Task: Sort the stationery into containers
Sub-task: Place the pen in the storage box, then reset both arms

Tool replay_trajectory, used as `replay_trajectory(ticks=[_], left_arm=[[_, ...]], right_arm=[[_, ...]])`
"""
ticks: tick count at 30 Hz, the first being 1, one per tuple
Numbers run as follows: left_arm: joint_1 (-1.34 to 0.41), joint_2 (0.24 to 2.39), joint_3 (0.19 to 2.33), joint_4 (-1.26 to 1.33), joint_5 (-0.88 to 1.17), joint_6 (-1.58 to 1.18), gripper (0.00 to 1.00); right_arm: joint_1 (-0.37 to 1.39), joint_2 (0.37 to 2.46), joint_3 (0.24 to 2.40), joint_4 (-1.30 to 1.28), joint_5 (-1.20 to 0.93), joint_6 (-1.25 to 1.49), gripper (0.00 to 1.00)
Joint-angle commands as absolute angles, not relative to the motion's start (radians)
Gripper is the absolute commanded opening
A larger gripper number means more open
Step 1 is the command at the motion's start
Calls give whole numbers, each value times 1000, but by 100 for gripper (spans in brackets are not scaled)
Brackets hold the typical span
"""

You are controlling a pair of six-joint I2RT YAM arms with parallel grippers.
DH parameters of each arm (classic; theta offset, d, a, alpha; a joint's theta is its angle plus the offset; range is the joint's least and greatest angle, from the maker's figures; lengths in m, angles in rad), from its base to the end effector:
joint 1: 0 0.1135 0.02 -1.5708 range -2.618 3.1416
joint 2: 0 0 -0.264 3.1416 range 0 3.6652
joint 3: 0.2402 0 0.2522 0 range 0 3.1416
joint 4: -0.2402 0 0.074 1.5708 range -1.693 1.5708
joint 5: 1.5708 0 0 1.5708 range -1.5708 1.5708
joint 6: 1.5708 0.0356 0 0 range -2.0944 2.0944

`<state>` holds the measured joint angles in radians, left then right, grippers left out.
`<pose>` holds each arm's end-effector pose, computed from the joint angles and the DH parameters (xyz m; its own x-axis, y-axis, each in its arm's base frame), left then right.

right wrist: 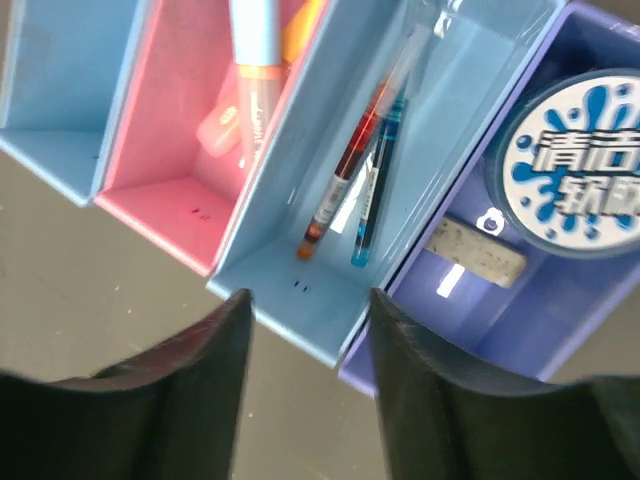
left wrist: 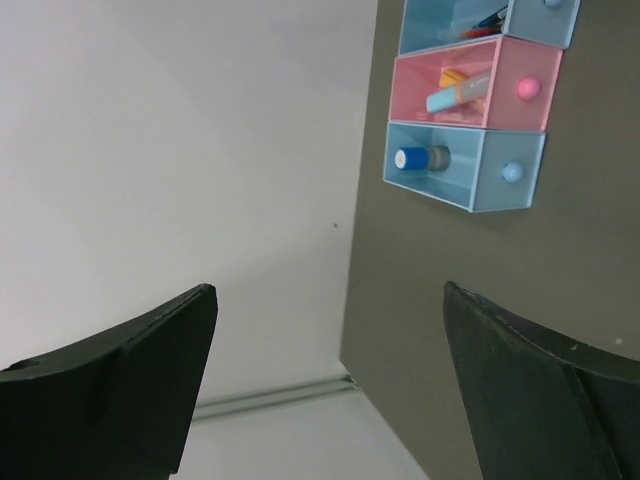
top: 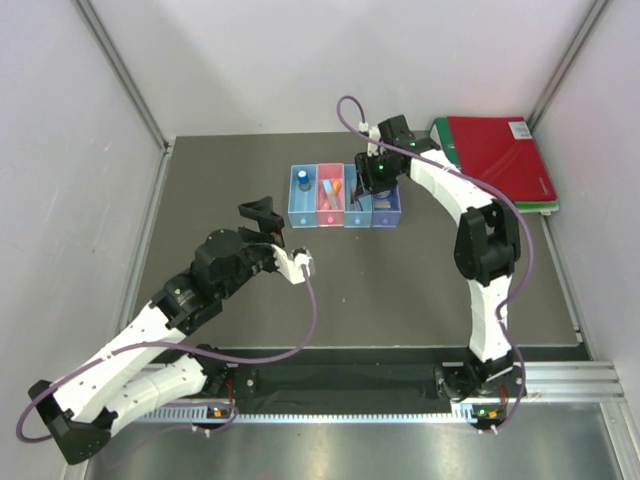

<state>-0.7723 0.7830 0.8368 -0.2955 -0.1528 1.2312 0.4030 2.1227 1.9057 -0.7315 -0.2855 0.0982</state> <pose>0.1329 -0.1219 0.3467 0.4934 0.8204 -0.2891 0.3561 0.1127 0.9276 0.4317 0.1950 0.2563 -0.7955 -0.2369 -0.5577 -0.4515 0.8456 0.2849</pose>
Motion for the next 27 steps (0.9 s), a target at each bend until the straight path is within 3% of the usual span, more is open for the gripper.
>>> replay_trajectory(ticks=[1,3,4,11,19,23,27], left_arm=[[-775,804,914,-320,-259,1014,99],[-775,819,934,-336,-293,968,99],[-775,827,945,-339,-310,907,99],[-726,853,1063,-472,-365,605,99],[-718,874,1201,-636,-607,225,99],[-692,887,1330,-750,-503,118,99],[-654,905,1394,-796,-453,58,99]], right_arm=[[416,1881,1927,-738,-270,9,69],[416,1830,1908,-762,-230,-43,85],[417,1781,1904,-771,-212,-52,99],[422,1563,1847,-814,-72,-132,100],[426,1436,1942,-1050,52,-175,100],[439,1387,2074,-1180,52,-198,99],[440,1244,2013,-1138,46,-216,100]])
